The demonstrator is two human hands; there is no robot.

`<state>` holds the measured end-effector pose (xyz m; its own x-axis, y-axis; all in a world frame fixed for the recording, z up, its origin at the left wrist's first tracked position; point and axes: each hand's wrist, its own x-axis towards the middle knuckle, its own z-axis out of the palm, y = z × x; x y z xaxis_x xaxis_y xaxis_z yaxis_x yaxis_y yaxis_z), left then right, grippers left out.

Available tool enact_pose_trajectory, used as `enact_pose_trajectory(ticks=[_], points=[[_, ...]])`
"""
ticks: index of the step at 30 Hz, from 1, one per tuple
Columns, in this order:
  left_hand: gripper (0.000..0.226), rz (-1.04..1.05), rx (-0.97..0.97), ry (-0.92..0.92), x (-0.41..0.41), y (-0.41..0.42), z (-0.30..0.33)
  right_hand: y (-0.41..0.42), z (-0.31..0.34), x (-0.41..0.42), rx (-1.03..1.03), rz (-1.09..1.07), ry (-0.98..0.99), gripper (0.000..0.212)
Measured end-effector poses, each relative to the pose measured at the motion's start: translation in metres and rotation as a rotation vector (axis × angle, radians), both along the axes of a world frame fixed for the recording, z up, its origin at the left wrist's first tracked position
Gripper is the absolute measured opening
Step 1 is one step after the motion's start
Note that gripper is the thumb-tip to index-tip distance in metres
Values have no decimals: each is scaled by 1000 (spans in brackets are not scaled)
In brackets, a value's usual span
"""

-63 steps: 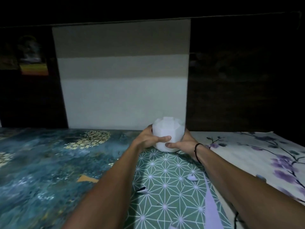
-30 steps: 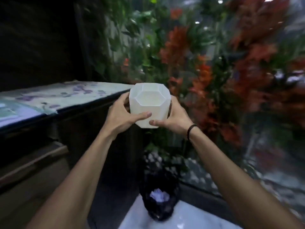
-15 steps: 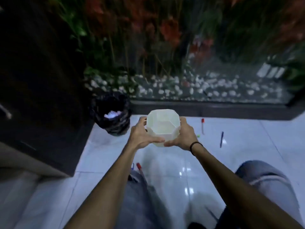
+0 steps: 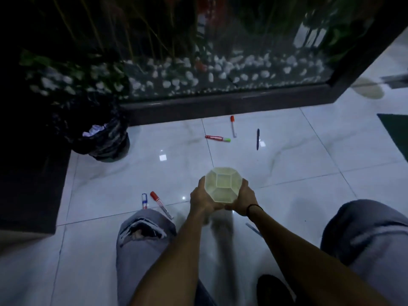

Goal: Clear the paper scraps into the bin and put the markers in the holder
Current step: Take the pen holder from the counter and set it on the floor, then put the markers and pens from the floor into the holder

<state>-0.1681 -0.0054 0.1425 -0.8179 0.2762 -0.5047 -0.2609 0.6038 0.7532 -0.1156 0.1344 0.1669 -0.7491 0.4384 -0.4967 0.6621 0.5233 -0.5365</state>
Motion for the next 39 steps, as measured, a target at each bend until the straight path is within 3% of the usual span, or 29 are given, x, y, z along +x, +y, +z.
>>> enact_pose_trajectory(ticks=[4,8,14,21,27,35,39], points=[[95,47,34,-54,1,11,-21,13,-16,-4,-10,33,-19,98],[94,52,-11,-6,6,16,-32,19,-30,-4,-57,57,-32,97],[100,218,52,-130,15,16,-40,27,-43,-4,-110,114,-32,99],[95,207,-190,-170,22,22,-55,54,-71,23,-102,35,-99,103],[86,258,-319,-247,26,29,-64,95,-114,64,127,136,-362,36],[87,227,-393,-308,27,37,-64,88,-125,83,87,210,-426,28],[99,315,-390,-319,21,29,-85,93,-100,64,1,-39,-224,21]])
